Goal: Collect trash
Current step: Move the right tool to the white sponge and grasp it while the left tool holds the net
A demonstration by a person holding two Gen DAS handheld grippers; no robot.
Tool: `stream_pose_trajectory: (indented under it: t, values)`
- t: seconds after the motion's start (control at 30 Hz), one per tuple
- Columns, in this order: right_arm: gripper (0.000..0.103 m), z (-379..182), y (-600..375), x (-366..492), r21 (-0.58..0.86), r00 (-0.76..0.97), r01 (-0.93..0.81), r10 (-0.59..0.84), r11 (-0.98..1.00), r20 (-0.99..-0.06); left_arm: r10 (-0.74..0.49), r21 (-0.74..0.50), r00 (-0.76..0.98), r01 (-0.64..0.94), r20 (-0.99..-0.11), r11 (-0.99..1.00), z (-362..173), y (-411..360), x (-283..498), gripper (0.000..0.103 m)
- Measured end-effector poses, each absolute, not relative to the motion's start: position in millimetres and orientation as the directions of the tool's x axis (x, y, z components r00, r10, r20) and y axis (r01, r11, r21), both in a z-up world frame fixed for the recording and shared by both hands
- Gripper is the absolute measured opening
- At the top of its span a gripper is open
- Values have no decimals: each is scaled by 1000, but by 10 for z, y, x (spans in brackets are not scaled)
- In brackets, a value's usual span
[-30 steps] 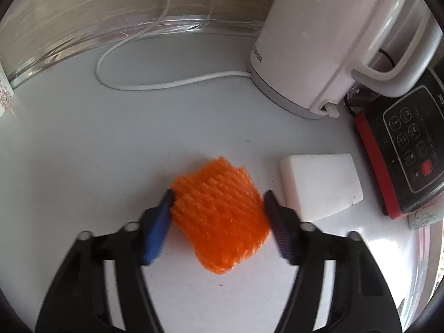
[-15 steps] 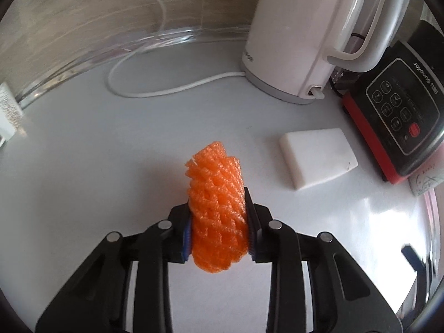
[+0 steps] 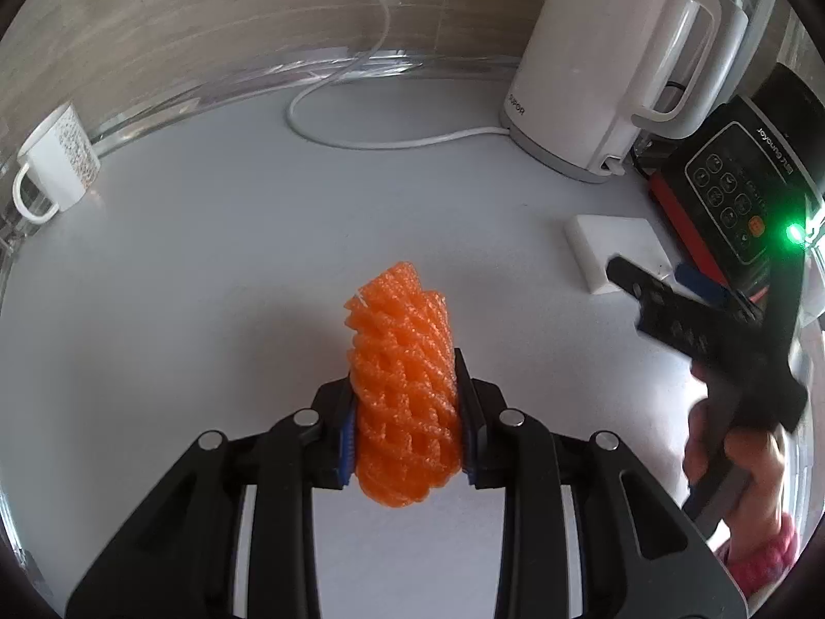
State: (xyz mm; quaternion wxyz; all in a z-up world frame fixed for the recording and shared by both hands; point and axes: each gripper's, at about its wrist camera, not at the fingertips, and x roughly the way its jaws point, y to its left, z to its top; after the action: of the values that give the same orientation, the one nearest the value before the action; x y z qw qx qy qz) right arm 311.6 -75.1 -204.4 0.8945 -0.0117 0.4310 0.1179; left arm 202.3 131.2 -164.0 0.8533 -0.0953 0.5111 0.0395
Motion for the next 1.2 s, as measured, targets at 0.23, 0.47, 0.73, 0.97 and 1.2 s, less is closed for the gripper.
stream_pose_trajectory:
  t: [0.23,0.47,0.73,0.97,1.2]
  values:
    - [101,-2068,-610,3230,27,598,-255,180,966,-781,-43,-142,473,-176,-880,974,-1648,1385,1981,29]
    - [101,-2058,-494,3205,4,601,-290,185,957,-777,-50,-148,472,-173,-880,974,-1652,1367,1997,30]
    - [101,-2070,-401,2941,12,548,-463,297,886,-782,-55,-149,463,-171,-885,974,-1682,1374,2006,30]
    - [101,-2034,-293,2547,-56,507,-625,350,778,-788,-63,-158,472,-164,-879,974,-1661,1377,1999,30]
    - [101,-1914,-316,2552,-52,556,-522,293,851,-778,-70,-158,480,-146,-874,977,-1634,1371,1961,30]
